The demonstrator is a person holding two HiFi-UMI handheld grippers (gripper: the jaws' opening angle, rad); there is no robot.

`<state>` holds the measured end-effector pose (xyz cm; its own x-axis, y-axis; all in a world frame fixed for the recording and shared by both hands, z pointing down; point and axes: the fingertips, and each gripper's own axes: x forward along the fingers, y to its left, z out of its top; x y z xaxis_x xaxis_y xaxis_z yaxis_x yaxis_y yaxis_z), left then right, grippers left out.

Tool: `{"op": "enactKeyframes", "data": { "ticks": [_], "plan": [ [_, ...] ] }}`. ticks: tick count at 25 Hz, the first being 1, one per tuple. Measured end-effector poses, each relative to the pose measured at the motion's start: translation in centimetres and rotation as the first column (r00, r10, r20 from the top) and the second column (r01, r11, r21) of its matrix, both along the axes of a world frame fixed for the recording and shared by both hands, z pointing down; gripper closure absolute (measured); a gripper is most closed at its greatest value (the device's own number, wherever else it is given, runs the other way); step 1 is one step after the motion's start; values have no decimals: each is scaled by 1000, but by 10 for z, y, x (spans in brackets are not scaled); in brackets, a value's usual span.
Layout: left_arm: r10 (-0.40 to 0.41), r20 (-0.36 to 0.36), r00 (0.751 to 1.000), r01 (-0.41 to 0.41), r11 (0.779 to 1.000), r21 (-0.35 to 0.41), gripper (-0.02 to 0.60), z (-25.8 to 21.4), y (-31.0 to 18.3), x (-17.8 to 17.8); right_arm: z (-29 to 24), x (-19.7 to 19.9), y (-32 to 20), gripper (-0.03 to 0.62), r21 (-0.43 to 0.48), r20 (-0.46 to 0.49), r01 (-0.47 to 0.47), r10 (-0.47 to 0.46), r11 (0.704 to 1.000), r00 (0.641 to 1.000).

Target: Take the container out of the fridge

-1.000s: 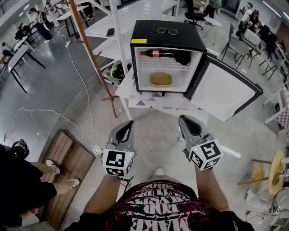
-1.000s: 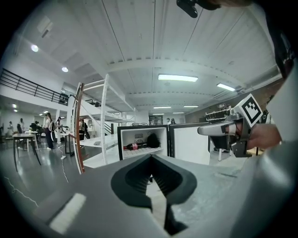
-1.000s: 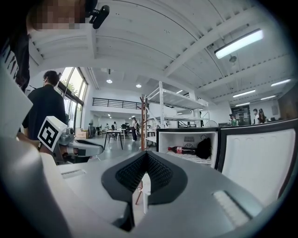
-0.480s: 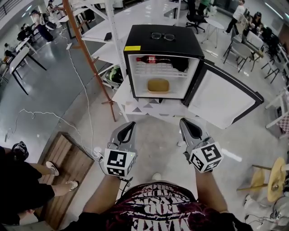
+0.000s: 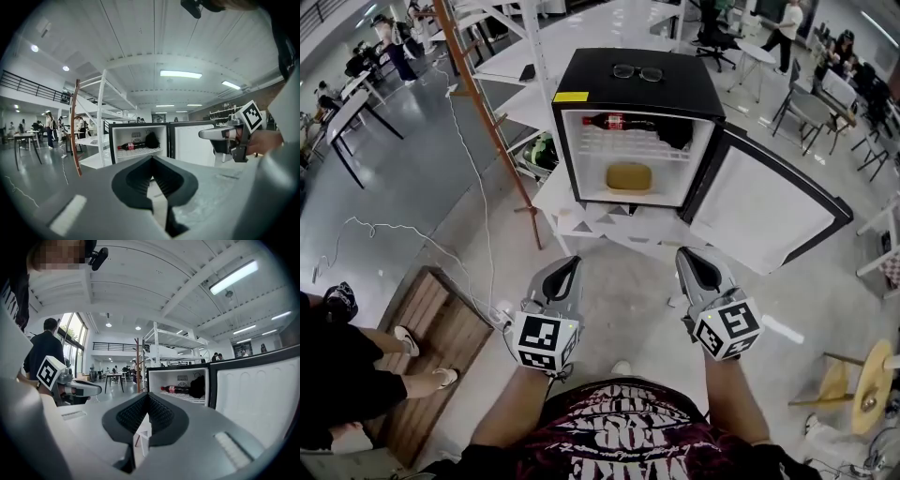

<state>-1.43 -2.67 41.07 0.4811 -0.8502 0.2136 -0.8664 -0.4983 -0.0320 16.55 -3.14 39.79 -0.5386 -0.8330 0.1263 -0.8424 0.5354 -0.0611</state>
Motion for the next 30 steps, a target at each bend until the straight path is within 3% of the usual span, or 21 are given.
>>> {"op": "enactKeyframes", "data": {
  "ticks": [8,19,30],
  "plan": [
    [-58,5,998,58,998,0,581,3,18,-20,1,-13,8,571,2,-3,33,-33,999,999],
    [-15,22,1000,15,1000,6,580,-2,31,-16,0,-13,24,571,2,10,5,-5,1000,1000],
    [20,26,999,-19,1000,-24,580,14,13,-29,11,-34,-1,571,-26,25,-3,3,1000,1000]
  ]
}}
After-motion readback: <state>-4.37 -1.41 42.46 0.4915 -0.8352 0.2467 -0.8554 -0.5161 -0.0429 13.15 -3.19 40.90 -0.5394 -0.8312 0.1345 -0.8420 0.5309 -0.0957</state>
